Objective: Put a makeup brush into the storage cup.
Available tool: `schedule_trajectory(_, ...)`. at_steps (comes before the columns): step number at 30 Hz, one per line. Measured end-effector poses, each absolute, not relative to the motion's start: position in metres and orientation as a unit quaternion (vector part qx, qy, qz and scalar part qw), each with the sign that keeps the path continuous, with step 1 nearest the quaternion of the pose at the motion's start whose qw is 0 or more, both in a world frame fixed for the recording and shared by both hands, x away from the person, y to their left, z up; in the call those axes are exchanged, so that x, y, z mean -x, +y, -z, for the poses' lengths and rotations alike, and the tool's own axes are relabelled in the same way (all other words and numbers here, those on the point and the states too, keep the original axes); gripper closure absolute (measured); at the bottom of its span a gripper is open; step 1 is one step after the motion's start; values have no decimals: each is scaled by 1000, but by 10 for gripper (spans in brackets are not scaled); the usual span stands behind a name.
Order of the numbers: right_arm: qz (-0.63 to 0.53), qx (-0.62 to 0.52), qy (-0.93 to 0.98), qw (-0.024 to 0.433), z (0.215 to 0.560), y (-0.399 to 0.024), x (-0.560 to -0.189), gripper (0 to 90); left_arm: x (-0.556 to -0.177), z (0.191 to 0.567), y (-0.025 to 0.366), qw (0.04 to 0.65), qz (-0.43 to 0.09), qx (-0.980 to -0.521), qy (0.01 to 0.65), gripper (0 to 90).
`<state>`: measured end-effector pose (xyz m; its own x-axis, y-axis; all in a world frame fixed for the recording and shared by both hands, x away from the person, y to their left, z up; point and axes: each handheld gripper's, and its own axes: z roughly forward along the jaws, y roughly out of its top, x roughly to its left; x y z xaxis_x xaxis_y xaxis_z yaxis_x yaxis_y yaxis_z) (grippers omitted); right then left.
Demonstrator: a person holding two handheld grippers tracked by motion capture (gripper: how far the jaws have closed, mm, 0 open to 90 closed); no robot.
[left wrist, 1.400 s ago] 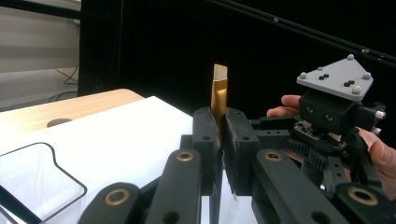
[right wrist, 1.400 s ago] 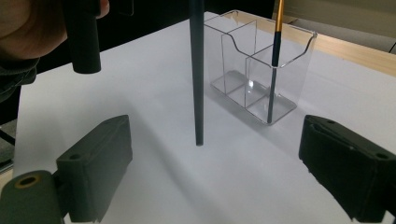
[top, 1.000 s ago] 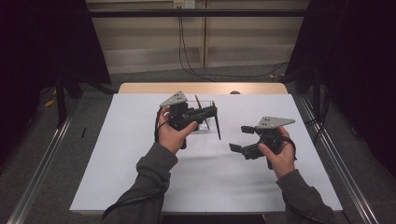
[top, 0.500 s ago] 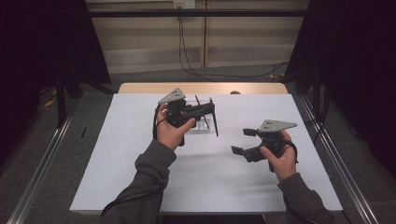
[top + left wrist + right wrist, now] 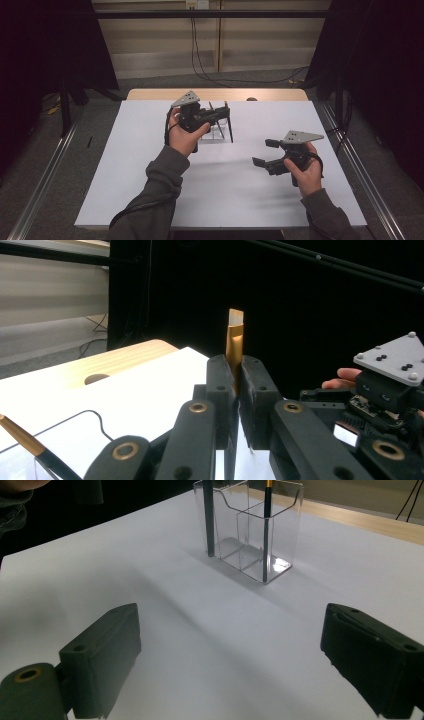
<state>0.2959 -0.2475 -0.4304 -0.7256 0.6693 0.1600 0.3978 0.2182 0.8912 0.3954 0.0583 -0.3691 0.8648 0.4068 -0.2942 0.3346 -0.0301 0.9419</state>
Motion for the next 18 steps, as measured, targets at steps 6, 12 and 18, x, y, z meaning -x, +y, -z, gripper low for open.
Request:
schedule_trajectory(6,-519,-346,770,132,431,-249,-295,91,-401,367,59,644,-36,-720,256,840)
schedule_trajectory(12,-519,-346,770,133,432,-249,-295,91,-405,363,62,647,-44,-715,262,840)
schedule_trajectory(18,-518,-344,772,133,433,-249,-295,91,-409,359,66,648,-47,-713,264,840)
